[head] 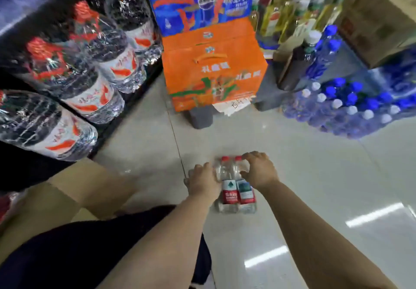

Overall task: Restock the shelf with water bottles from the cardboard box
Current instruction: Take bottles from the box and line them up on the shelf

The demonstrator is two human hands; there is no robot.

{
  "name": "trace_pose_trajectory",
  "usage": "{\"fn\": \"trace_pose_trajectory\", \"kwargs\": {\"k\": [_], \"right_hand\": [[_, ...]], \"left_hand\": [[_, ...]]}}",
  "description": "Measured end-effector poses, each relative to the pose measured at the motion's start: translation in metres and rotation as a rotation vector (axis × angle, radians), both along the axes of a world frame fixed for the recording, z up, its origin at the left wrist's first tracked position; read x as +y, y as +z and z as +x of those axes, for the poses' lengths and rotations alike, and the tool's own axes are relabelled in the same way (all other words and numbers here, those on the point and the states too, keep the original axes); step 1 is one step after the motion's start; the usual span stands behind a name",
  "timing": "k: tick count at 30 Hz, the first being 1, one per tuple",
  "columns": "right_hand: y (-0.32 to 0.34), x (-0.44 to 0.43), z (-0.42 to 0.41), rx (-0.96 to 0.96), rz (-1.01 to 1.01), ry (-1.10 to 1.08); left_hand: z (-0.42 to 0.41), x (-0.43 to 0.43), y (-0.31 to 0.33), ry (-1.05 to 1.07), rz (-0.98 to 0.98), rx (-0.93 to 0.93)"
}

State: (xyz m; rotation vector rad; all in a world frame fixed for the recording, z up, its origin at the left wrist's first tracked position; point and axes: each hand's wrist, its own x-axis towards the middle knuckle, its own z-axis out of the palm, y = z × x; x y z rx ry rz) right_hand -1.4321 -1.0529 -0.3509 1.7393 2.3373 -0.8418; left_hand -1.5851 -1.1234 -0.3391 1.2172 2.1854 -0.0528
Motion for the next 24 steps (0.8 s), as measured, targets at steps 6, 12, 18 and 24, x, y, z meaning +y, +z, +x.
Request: {"fn": "trace_pose_trajectory", "kwargs": {"k": [6, 12, 18, 24], "right_hand": [[-0.082, -0.030, 0.023, 0.031, -0.142, -0.284], [-0.148, -0.076, 0.027, 0.107, -0.250, -0.544], [-0.184, -0.077, 0.018, 0.139, -0.256, -0.695], [-0.204, -0.070, 0.004, 0.169, -0.332, -0.782]], "left_hand": [[0.031, -0.010, -0.068, 0.169, -0.155, -0.114], [0.057, -0.015, -0.138, 0.396, -0.264, -0.335], [0.043, -0.009, -0.166, 0.387, -0.293, -0.549], [0.025, 0.001, -0.175, 0.420, -0.345, -0.819]]}}
